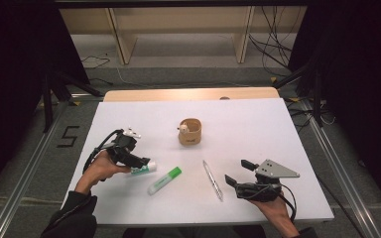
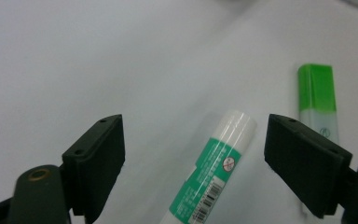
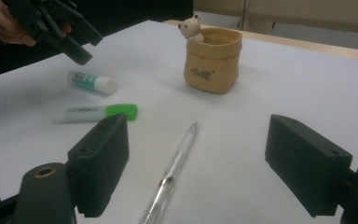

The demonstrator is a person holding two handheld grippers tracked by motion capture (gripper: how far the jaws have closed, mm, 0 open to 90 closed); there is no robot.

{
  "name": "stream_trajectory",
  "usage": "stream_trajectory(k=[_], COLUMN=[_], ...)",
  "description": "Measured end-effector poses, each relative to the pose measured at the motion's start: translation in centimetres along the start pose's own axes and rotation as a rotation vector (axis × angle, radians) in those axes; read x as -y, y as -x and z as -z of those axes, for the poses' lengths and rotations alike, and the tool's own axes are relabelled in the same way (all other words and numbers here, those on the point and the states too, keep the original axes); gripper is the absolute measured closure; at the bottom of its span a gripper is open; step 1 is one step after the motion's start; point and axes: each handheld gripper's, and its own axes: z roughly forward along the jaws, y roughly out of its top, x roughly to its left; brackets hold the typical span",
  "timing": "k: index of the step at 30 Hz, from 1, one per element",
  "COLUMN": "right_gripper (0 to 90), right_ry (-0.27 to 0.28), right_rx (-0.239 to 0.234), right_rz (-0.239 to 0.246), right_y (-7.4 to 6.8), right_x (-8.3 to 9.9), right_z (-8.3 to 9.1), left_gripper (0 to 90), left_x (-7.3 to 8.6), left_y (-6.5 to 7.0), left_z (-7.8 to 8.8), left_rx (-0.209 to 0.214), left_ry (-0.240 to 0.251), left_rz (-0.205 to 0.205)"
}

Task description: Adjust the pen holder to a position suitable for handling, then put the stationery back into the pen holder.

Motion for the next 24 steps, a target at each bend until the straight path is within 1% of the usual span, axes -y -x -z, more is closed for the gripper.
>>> stream_trajectory(k=[1, 4, 6, 9, 20, 24], right_gripper=[22.4, 22.4, 22.4, 22.4, 22.4, 22.4], right_ry=[0.000, -0.001, -0.001, -0.003, -0.007, -0.007], right_rx=[0.000, 0.001, 0.002, 0.002, 0.000, 0.000], right_rz=[0.001, 0.003, 0.002, 0.001, 0.001, 0.001], right_y=[0.0, -0.1, -0.1, 0.0, -0.1, 0.0], right_x=[0.0, 0.0, 0.0, 0.0, 0.0, 0.1], right_z=[0.0, 0.0, 0.0, 0.0, -0.1, -0.1], left_gripper=[19.3, 19.2, 19.2, 19.2, 19.3, 19.5], left_x=[0.1, 0.2, 0.3, 0.4, 0.7, 0.7], left_y=[0.1, 0.1, 0.1, 0.1, 0.2, 0.2], left_z=[-0.1, -0.2, -0.3, -0.5, -1.5, -1.7], left_rx=[0.002, -0.007, -0.011, -0.013, -0.031, -0.027], left_ry=[-0.009, -0.038, -0.050, -0.062, -0.118, -0.131], left_rz=[-0.004, -0.034, -0.041, -0.040, -0.071, -0.083])
